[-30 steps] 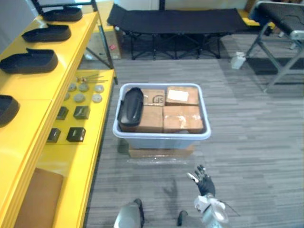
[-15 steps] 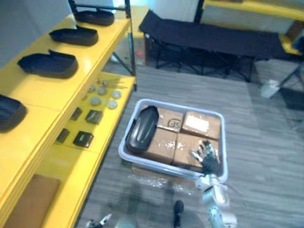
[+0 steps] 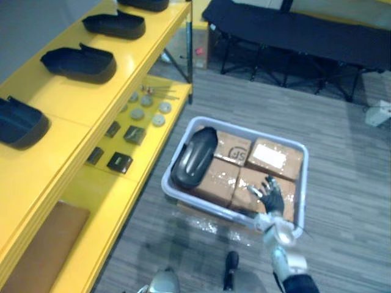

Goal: Walk over and take plastic housings, then place them on the shelf

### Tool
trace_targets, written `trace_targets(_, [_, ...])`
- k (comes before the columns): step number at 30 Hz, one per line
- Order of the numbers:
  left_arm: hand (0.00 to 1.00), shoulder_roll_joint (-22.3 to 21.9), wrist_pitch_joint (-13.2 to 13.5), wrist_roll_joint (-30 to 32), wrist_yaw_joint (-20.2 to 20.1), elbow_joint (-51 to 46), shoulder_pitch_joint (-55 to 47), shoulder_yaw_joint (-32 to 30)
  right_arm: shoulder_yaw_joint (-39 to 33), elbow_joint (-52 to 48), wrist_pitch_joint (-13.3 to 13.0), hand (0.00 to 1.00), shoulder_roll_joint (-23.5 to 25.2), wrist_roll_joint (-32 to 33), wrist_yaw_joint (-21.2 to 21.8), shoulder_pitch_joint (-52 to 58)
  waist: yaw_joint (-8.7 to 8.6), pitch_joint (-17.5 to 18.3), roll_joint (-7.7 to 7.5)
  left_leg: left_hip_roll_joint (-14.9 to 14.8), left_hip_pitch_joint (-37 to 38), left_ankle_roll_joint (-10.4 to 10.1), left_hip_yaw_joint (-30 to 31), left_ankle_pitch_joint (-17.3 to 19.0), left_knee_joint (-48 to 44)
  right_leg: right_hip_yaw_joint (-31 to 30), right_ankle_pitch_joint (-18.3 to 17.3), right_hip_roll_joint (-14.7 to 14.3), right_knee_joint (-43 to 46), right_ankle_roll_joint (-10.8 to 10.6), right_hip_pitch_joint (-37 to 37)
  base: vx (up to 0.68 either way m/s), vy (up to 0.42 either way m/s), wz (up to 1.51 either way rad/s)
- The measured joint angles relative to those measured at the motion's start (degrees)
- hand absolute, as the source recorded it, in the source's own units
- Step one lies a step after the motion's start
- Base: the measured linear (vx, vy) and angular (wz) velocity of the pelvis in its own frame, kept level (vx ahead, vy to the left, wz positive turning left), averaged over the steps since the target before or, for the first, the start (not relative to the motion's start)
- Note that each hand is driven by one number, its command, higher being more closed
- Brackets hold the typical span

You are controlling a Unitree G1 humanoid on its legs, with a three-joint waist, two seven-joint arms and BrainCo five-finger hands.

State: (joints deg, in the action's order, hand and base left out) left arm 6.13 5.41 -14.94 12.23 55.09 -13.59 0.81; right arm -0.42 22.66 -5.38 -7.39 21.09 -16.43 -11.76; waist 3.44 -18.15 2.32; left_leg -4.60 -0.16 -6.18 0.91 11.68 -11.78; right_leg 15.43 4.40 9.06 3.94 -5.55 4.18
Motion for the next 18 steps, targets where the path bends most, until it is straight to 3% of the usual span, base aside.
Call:
trace_targets(3, [0.00, 0.15, 0.20, -0.43, -0.55, -0.92, 1.63, 0.54, -1.67, 5.00, 1.70, 0.00, -1.45, -0.23, -1.79, -8.06, 1.94, -2.75, 0.57, 0.74, -2.53, 0.42, 0.75, -0.56, -0.87, 0.83, 0.70, 0.88, -0.03, 0.08, 1.25, -0.17, 0.027, 0.20])
trace_targets(10, [0.00, 0.06, 0.04, -0.99, -2.41, -2.04, 2.36, 1.64, -3.52, 17.33, 4.60, 0.00, -7.57, -2.27, -8.80, -24.25, 2.88, -6.66, 2.18, 2.69, -6.06, 1.11, 3.62, -1.70, -2.61, 3.62, 1.24, 2.90, 1.46, -0.24, 2.57, -0.07, 0.019, 0.26])
trace_targets(18, [0.00, -0.59, 0.41, -3.18, -4.59, -1.90, 2.47, 5.35, -3.27, 29.81, 8.09, 0.00, -15.29, -2.26, -10.23, -36.57, 5.21, -8.37, 5.52, 4.37, -9.17, 1.49, 5.19, -2.03, -4.90, 5.62, 1.56, 4.67, 2.60, -0.50, 4.11, 0.02, 0.032, 0.16])
